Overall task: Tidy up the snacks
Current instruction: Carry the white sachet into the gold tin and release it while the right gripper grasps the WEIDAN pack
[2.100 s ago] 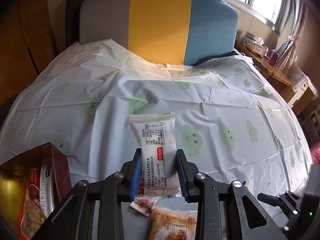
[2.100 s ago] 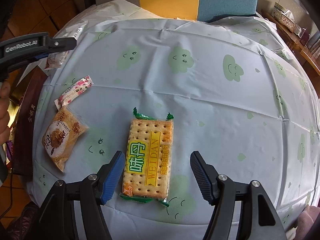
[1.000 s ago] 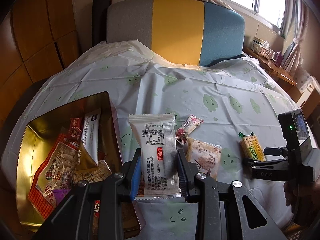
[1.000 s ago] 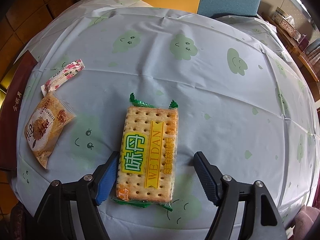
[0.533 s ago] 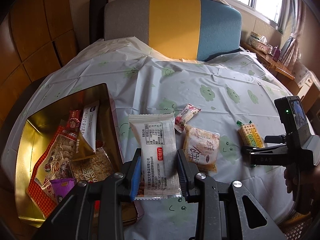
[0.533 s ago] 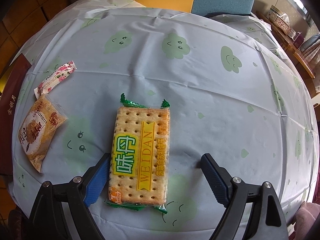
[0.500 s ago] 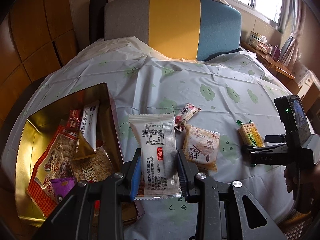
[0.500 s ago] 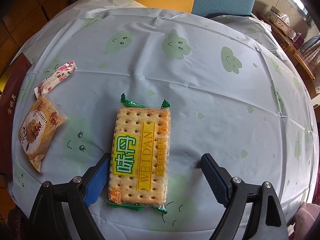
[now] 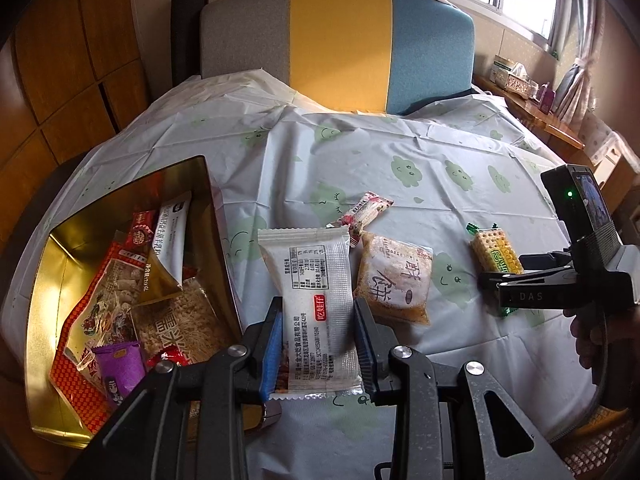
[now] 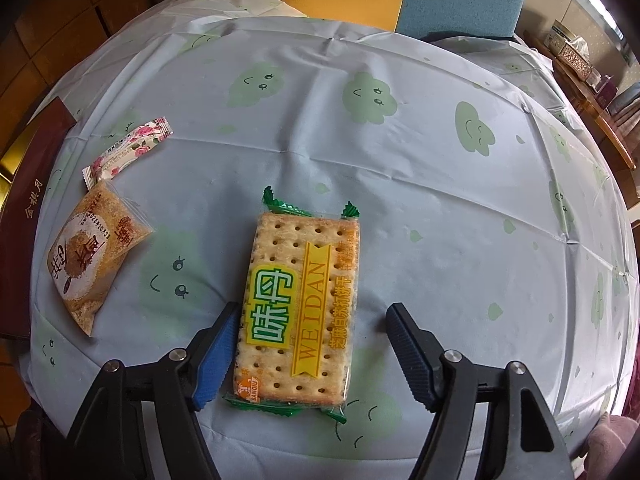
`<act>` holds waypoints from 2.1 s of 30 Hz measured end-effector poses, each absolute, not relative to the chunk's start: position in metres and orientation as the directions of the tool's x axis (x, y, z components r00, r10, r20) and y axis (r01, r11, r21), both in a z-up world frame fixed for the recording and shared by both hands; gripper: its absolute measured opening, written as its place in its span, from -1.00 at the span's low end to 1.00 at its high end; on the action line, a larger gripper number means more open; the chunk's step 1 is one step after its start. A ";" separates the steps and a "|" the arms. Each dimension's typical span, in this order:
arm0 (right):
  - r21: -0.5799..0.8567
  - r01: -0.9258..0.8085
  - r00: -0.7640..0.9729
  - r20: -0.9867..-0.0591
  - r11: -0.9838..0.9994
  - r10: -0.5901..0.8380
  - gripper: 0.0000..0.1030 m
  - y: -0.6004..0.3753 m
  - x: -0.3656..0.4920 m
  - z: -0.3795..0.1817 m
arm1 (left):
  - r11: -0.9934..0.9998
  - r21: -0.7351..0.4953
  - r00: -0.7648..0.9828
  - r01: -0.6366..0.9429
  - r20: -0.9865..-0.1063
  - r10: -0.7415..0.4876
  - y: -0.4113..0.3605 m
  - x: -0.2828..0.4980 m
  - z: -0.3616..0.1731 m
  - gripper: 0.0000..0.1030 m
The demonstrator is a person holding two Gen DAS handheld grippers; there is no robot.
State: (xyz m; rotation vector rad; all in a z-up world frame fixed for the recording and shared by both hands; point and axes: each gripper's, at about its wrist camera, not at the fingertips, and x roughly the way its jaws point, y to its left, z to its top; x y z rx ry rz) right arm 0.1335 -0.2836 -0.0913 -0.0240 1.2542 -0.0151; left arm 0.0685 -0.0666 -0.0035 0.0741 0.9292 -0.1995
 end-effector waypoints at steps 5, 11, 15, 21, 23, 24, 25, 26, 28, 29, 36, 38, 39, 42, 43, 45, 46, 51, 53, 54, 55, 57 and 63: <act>-0.017 -0.001 0.313 -0.950 1.000 -0.016 0.44 -0.282 0.133 -0.090 | 0.978 -0.024 0.580 0.207 -0.802 -0.143 -0.068 0.065 -0.006 -0.35; -0.043 -0.045 0.332 -0.943 0.998 -0.025 0.18 -0.278 0.128 -0.087 | 0.979 -0.042 0.580 0.201 -0.800 -0.154 -0.061 0.060 -0.010 -0.35; -0.113 -0.122 0.366 -0.929 0.986 -0.061 -0.02 -0.258 0.122 -0.086 | 0.980 -0.084 0.573 0.180 -0.801 -0.174 -0.048 0.057 -0.012 -0.35; -0.131 -0.135 0.373 -0.925 0.982 -0.072 -0.02 -0.252 0.117 -0.087 | 0.979 -0.178 0.571 0.101 -0.795 -0.204 -0.008 0.057 -0.008 -0.34; -0.122 -0.134 0.370 -0.927 0.983 -0.065 -0.02 -0.253 0.116 -0.087 | 0.967 -0.249 0.562 0.056 -0.793 -0.237 0.015 0.060 -0.006 -0.33; -0.122 -0.135 0.371 -0.926 0.983 -0.063 -0.02 -0.252 0.115 -0.087 | 0.963 -0.267 0.567 0.031 -0.789 -0.237 0.026 0.061 -0.005 -0.33; -0.121 -0.136 0.372 -0.926 0.983 -0.062 -0.02 -0.253 0.115 -0.086 | 0.961 -0.275 0.579 0.002 -0.784 -0.225 0.038 0.061 -0.003 -0.33; -0.122 -0.138 0.373 -0.926 0.983 -0.062 -0.02 -0.254 0.114 -0.085 | 0.960 -0.279 0.592 -0.025 -0.778 -0.211 0.050 0.062 -0.001 -0.33; -0.127 -0.142 0.376 -0.924 0.982 -0.065 -0.02 -0.256 0.114 -0.083 | 0.956 -0.285 0.606 -0.070 -0.774 -0.186 0.072 0.063 -0.001 -0.33; -0.132 -0.145 0.378 -0.923 0.981 -0.068 -0.02 -0.255 0.113 -0.083 | 0.953 -0.287 0.608 -0.098 -0.775 -0.172 0.083 0.065 -0.002 -0.33; -0.152 -0.153 0.390 -0.917 0.976 -0.082 -0.02 -0.253 0.113 -0.083 | 0.933 -0.260 0.596 -0.250 -0.800 -0.063 0.143 0.079 -0.021 -0.31; -0.150 -0.149 0.390 -0.917 0.977 -0.081 -0.02 -0.252 0.111 -0.082 | 0.935 -0.241 0.591 -0.261 -0.805 -0.043 0.151 0.086 -0.026 -0.31; -0.149 -0.148 0.390 -0.917 0.978 -0.081 -0.02 -0.252 0.110 -0.081 | 0.935 -0.236 0.586 -0.265 -0.809 -0.038 0.157 0.089 -0.029 -0.31; -0.150 -0.150 0.391 -0.917 0.977 -0.081 -0.02 -0.252 0.110 -0.081 | 0.923 -0.241 0.576 -0.299 -0.817 -0.027 0.170 0.097 -0.033 -0.31; -0.150 -0.151 0.392 -0.917 0.977 -0.080 -0.02 -0.252 0.110 -0.081 | 0.923 -0.237 0.582 -0.302 -0.813 -0.018 0.172 0.098 -0.031 -0.31; -0.147 -0.149 0.392 -0.917 0.978 -0.078 -0.02 -0.253 0.109 -0.080 | 0.929 -0.205 0.588 -0.309 -0.808 0.017 0.173 0.097 -0.028 -0.31; -0.146 -0.149 0.391 -0.917 0.978 -0.077 -0.02 -0.254 0.110 -0.081 | 0.931 -0.189 0.589 -0.312 -0.808 0.033 0.173 0.096 -0.027 -0.31; -0.154 -0.152 0.391 -0.916 0.976 -0.084 -0.02 -0.252 0.111 -0.081 | 0.957 -0.079 0.596 -0.277 -0.795 0.107 0.159 0.085 -0.026 -0.26; -0.153 -0.150 0.391 -0.917 0.977 -0.083 -0.02 -0.252 0.110 -0.081 | 0.965 -0.074 0.590 -0.252 -0.802 0.092 0.153 0.080 -0.030 -0.26; -0.153 -0.149 0.391 -0.917 0.977 -0.084 -0.02 -0.252 0.110 -0.081 | 0.967 -0.086 0.585 -0.240 -0.808 0.074 0.150 0.079 -0.031 -0.26; -0.154 -0.149 0.391 -0.916 0.977 -0.085 -0.02 -0.252 0.110 -0.081 | 0.968 -0.095 0.583 -0.231 -0.810 0.059 0.148 0.078 -0.033 -0.26; -0.160 -0.150 0.394 -0.915 0.976 -0.090 -0.02 -0.251 0.110 -0.081 | 0.975 -0.078 0.564 -0.209 -0.824 0.055 0.143 0.081 -0.040 -0.26; -0.168 -0.155 0.399 -0.912 0.973 -0.094 -0.02 -0.250 0.108 -0.080 | 0.962 -0.021 0.519 -0.271 -0.845 0.128 0.148 0.100 -0.055 -0.39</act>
